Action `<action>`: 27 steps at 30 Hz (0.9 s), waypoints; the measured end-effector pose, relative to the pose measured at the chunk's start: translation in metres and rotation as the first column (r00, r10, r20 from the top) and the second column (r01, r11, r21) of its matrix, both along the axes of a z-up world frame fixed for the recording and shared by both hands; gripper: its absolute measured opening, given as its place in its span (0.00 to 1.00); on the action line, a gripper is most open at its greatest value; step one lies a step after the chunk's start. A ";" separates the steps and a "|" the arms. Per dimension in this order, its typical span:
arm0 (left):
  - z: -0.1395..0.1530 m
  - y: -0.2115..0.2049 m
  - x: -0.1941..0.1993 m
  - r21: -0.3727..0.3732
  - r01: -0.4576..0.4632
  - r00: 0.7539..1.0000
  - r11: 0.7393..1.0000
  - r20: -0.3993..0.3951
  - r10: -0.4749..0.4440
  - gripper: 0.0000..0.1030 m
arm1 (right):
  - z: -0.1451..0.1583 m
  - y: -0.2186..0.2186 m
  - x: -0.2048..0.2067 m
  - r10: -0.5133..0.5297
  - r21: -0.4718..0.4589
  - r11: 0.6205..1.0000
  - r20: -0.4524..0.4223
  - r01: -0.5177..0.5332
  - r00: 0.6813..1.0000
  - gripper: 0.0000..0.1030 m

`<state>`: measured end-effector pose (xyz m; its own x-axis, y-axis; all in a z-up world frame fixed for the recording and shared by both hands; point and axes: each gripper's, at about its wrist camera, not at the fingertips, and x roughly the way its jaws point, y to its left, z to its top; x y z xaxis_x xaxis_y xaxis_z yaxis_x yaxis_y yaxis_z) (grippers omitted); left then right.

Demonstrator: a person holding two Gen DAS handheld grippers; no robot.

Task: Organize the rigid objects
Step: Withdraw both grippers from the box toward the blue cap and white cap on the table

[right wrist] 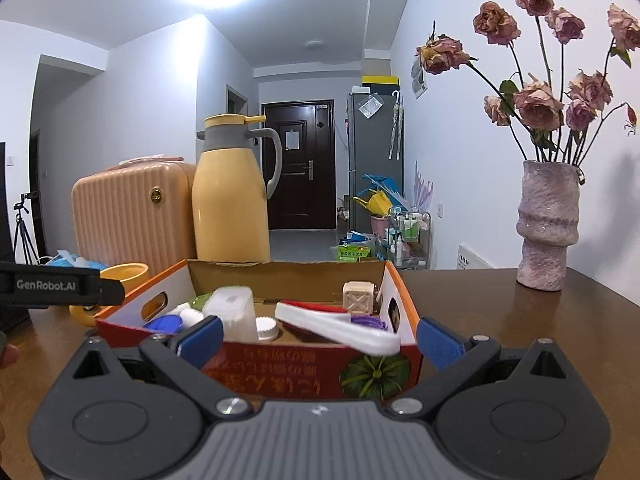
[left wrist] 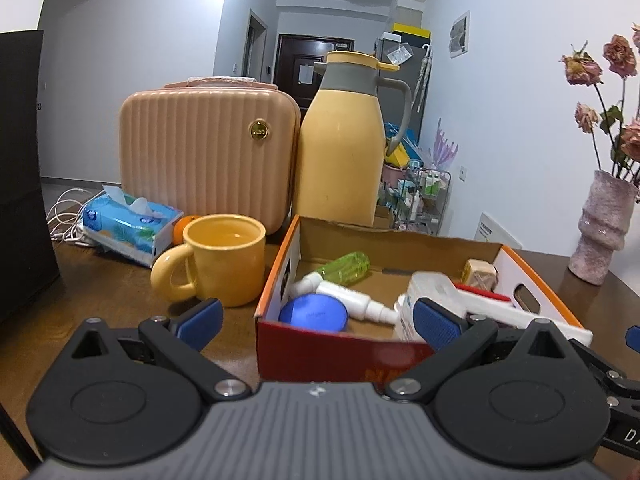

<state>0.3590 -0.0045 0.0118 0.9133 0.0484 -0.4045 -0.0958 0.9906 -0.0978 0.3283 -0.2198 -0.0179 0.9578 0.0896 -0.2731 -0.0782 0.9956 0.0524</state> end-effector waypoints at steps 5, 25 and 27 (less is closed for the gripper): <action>-0.005 0.000 -0.020 0.001 0.021 1.000 1.000 -0.015 -0.021 1.00 | -0.006 0.000 -0.019 0.003 -0.001 1.000 -0.012 -0.003 1.000 1.00; -0.025 0.006 -0.052 0.027 0.092 0.992 0.995 -0.090 -0.090 1.00 | -0.029 0.002 -0.030 0.032 -0.028 0.999 -0.161 -0.037 0.986 1.00; -0.027 0.007 -0.050 0.022 0.099 0.990 0.995 -0.104 -0.096 1.00 | -0.033 0.004 -0.022 0.038 -0.042 0.998 -0.195 -0.047 0.980 1.00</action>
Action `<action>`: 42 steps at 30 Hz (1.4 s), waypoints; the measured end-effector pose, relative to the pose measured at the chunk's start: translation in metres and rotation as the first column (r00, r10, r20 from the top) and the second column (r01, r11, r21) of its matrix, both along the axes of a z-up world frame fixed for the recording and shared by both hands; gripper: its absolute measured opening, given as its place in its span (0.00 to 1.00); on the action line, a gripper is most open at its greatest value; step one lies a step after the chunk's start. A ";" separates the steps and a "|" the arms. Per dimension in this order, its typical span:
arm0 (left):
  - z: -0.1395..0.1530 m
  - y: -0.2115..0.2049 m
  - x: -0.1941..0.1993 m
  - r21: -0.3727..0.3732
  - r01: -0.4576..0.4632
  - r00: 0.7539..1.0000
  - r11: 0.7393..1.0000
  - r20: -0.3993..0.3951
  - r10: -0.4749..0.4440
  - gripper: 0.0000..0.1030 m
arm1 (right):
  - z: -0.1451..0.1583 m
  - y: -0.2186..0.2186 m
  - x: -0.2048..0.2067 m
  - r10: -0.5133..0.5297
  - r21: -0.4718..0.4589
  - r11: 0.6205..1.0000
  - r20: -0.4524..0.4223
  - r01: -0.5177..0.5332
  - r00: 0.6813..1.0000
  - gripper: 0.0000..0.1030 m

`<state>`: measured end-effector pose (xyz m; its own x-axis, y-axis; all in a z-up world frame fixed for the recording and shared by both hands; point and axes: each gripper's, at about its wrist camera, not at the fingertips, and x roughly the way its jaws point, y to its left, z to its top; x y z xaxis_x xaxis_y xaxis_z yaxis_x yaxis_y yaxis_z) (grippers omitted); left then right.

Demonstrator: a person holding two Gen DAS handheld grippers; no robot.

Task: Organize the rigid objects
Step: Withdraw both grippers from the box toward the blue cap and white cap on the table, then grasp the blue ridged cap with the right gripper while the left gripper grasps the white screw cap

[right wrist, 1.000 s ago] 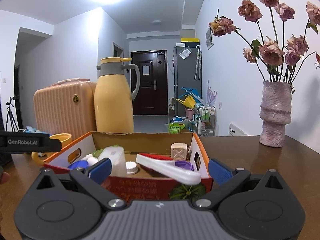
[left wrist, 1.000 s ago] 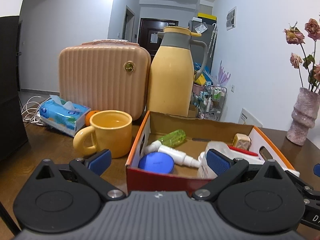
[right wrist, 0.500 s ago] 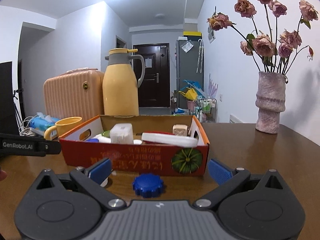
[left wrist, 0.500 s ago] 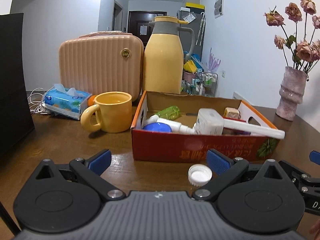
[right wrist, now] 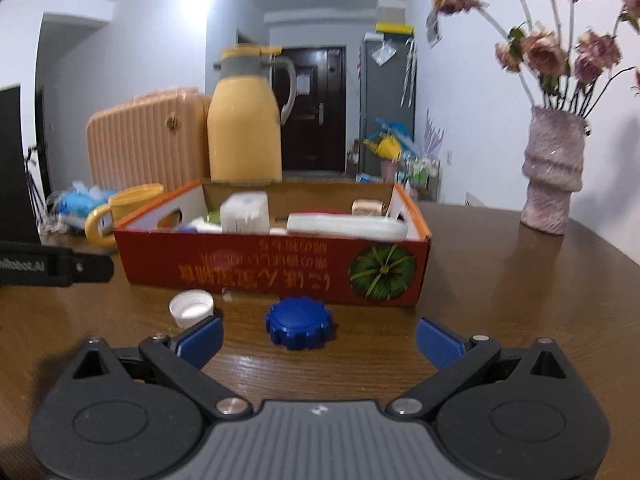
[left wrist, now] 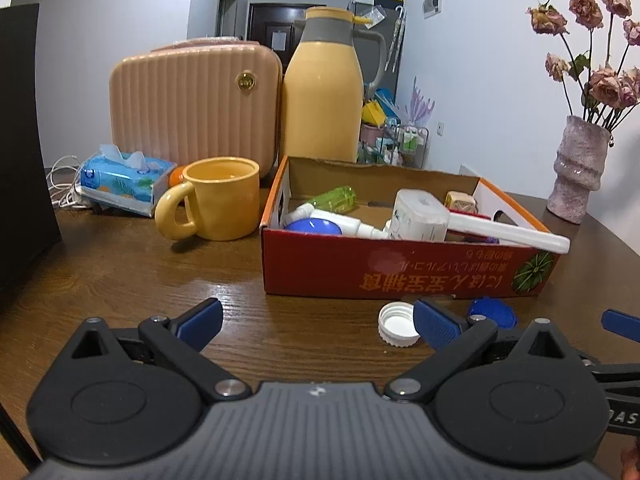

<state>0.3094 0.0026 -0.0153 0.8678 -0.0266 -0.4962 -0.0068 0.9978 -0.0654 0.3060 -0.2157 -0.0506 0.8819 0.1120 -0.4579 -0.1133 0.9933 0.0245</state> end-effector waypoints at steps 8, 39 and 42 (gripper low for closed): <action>-0.012 0.005 0.014 -0.013 -0.004 0.998 1.000 -0.064 0.003 1.00 | -0.012 0.008 0.039 0.006 -0.037 0.999 -0.090 -0.009 0.996 1.00; -0.026 0.004 0.032 0.009 -0.019 0.992 1.000 -0.121 0.020 1.00 | -0.007 0.001 0.063 0.055 0.041 0.998 -0.058 -0.053 0.997 0.52; -0.027 0.000 0.033 0.014 -0.016 0.993 1.000 -0.119 0.018 1.00 | -0.002 -0.007 0.055 0.050 0.046 0.998 -0.034 -0.049 0.998 0.52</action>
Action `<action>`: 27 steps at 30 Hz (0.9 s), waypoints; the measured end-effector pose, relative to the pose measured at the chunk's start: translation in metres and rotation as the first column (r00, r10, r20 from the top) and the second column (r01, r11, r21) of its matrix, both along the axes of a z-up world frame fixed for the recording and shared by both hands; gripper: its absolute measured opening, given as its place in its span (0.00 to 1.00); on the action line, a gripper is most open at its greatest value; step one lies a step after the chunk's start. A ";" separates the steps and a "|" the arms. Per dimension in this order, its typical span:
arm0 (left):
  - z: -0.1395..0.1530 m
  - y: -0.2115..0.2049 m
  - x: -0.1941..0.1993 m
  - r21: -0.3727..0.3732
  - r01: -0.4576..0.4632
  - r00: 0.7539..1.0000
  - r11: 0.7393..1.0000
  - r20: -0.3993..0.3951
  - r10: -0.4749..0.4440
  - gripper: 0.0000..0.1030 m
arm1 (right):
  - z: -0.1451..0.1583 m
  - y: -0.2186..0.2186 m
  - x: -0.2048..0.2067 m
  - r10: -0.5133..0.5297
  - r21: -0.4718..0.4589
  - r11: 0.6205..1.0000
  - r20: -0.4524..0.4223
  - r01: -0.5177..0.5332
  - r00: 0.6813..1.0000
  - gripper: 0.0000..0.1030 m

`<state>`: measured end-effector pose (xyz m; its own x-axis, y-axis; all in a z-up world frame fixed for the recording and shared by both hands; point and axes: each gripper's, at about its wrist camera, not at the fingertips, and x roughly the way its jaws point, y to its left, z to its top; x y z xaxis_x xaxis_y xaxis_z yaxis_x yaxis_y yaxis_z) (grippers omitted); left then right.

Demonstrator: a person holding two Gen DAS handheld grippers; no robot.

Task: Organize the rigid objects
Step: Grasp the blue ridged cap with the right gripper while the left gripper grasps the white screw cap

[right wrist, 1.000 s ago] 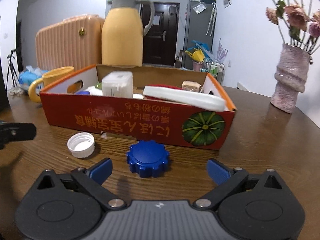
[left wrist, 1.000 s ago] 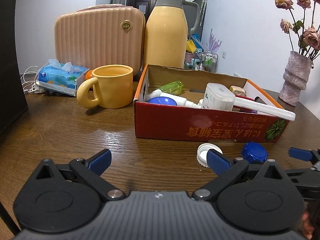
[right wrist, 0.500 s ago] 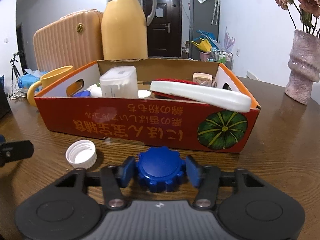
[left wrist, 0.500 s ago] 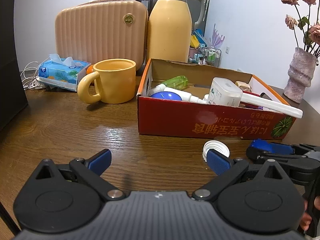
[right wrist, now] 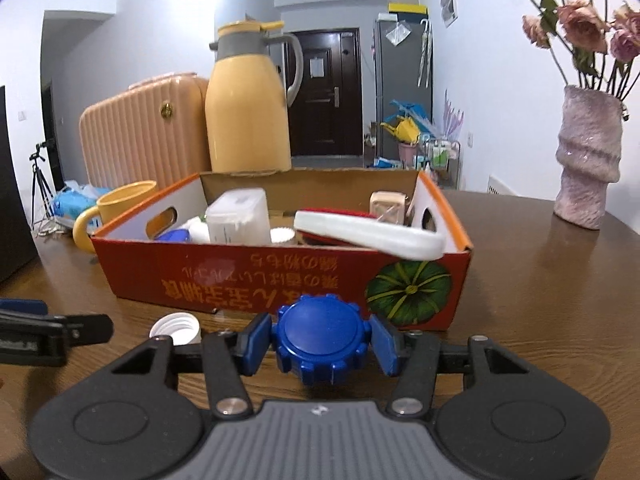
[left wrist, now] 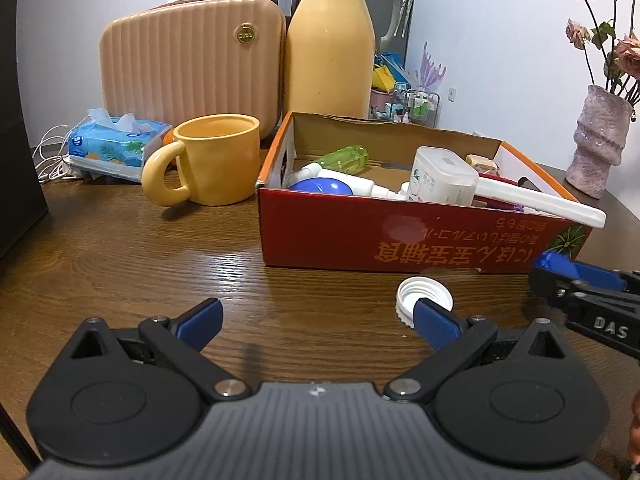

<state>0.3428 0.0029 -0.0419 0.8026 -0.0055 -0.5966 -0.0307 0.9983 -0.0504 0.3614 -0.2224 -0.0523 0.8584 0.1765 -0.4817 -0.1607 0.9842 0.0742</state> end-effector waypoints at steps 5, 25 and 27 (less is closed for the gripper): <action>-0.002 -0.010 0.007 -0.010 0.004 1.000 1.000 -0.016 -0.004 1.00 | 0.004 -0.012 -0.005 -0.012 0.010 1.000 0.020 0.012 1.000 0.52; -0.019 -0.069 0.048 0.040 0.013 0.995 0.999 -0.097 -0.009 1.00 | 0.000 -0.048 -0.002 -0.063 0.027 0.998 0.017 0.063 0.998 0.52; -0.021 -0.069 0.052 0.034 0.004 0.994 0.999 -0.105 -0.001 1.00 | 0.000 -0.049 -0.001 -0.067 0.028 0.997 0.014 0.067 0.998 0.52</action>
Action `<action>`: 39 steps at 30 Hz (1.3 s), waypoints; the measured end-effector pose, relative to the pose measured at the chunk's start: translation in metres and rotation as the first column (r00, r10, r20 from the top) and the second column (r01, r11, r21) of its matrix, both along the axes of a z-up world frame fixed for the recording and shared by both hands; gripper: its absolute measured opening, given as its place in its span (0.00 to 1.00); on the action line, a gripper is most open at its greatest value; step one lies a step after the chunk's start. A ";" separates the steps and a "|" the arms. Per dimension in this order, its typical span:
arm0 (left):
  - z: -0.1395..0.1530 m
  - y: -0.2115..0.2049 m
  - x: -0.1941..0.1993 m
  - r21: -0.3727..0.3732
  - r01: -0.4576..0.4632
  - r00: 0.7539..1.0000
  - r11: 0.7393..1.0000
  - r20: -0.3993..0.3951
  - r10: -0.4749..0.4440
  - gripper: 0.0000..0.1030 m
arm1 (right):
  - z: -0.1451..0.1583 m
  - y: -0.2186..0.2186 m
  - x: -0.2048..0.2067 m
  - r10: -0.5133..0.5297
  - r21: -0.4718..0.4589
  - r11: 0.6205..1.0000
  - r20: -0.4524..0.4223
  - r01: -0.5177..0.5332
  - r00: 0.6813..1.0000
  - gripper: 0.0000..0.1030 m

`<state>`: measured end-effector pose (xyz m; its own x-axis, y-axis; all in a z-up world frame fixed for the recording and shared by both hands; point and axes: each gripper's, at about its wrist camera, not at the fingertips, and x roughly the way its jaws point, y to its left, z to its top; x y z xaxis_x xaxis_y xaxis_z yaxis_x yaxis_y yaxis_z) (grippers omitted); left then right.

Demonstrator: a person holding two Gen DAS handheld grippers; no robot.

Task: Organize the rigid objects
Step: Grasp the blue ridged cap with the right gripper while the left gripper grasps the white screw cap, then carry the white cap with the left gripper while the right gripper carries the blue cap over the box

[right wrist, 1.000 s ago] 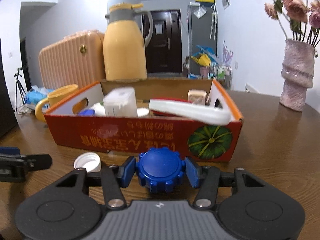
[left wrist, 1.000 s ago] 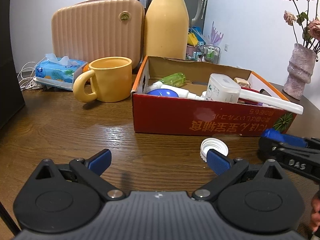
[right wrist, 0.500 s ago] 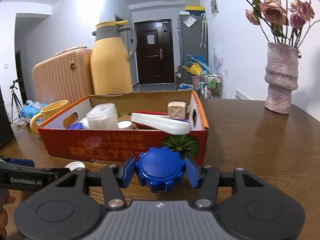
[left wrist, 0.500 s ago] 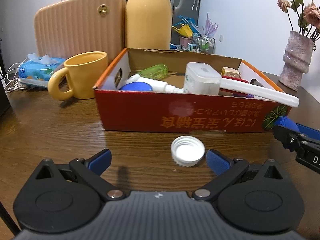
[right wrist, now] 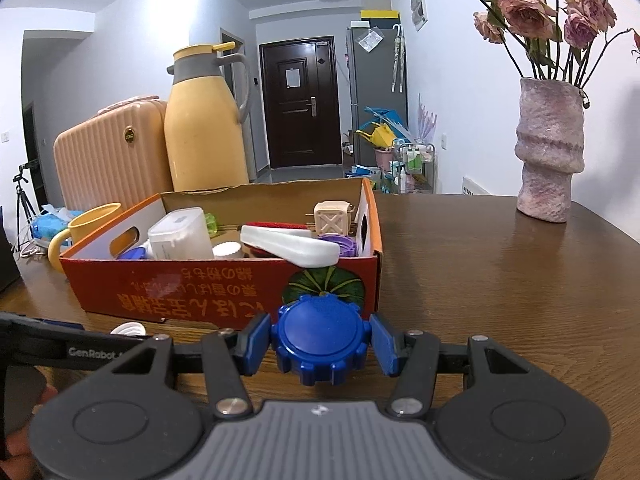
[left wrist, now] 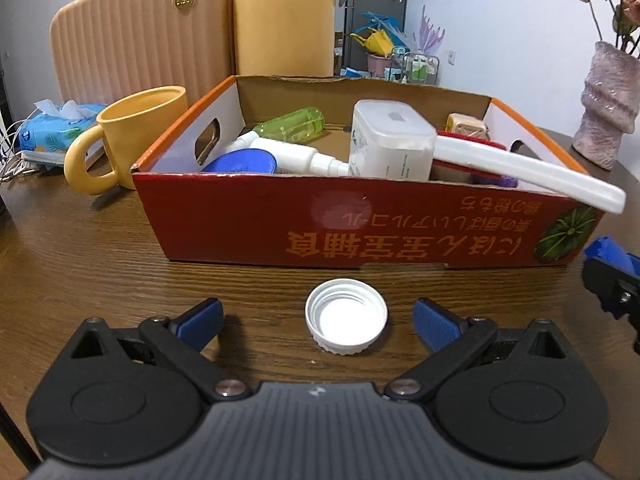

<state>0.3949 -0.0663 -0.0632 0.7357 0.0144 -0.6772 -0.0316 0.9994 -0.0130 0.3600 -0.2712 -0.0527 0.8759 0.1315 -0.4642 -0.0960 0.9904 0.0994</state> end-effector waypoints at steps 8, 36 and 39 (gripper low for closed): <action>-0.005 -0.003 0.006 0.024 0.007 1.000 1.000 0.000 -0.007 0.70 | -0.004 0.001 0.002 -0.001 -0.002 1.000 -0.015 0.001 1.000 0.52; 0.025 0.015 -0.038 -0.017 0.036 0.991 0.999 0.132 -0.034 0.40 | 0.011 0.016 -0.028 0.040 -0.010 0.999 0.097 -0.039 0.994 0.52; 0.030 0.019 -0.047 -0.031 0.033 0.988 0.999 0.153 -0.028 0.40 | 0.014 0.020 -0.037 0.044 -0.015 0.999 0.116 -0.043 0.992 0.52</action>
